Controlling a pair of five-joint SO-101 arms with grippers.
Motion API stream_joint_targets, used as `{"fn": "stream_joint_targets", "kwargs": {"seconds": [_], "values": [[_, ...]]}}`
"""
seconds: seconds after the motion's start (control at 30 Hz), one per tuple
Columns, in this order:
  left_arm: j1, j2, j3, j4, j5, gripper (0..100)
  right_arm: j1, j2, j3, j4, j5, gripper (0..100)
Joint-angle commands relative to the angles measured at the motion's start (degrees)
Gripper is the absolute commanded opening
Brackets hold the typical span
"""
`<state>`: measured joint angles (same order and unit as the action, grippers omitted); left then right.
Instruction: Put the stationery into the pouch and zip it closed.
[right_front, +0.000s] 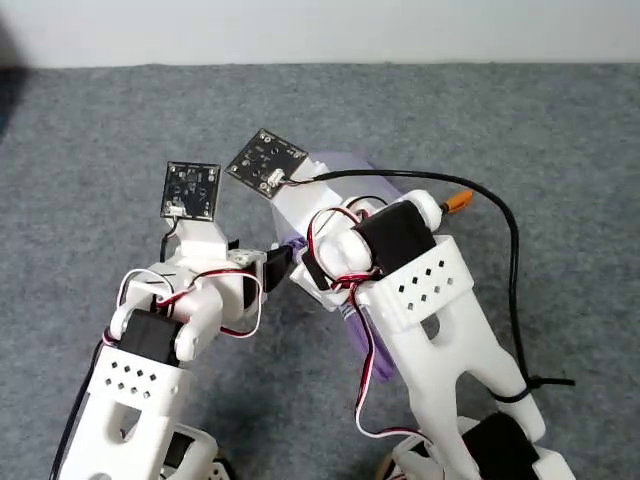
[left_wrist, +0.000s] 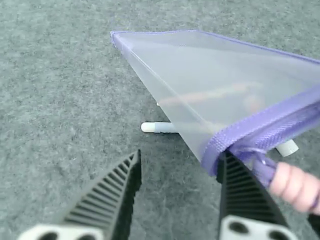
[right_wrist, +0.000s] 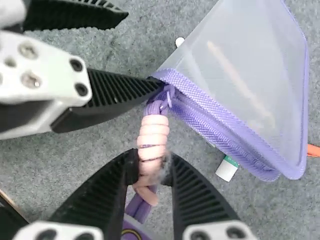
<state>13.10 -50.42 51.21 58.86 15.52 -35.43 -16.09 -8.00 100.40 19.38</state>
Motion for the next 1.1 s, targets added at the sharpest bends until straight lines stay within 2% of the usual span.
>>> {"fn": "stream_joint_targets", "kwargs": {"seconds": [0.0, 0.17, 0.4, 0.73, 1.07], "values": [[-0.4, 0.3, -1.4, 0.6, -2.1, 24, 0.4, -3.3, -2.8, 1.5, 0.8, 0.8], [1.8, 0.3, -1.7, 0.4, -2.2, 24, -1.1, -3.3, -2.9, 1.5, 0.9, 0.8], [2.9, 0.3, 0.6, -6.2, -1.9, 24, -4.3, -4.5, -2.9, 1.6, 0.7, 0.8], [2.8, 0.3, 2.3, -6.6, -1.8, 23, -4.4, -7.2, -2.8, 2.2, 0.9, 0.8], [-1.6, 0.4, 2.4, -13.1, -2.2, 7, -4.4, -7.3, -2.8, 2.2, 0.9, 0.8]]}}
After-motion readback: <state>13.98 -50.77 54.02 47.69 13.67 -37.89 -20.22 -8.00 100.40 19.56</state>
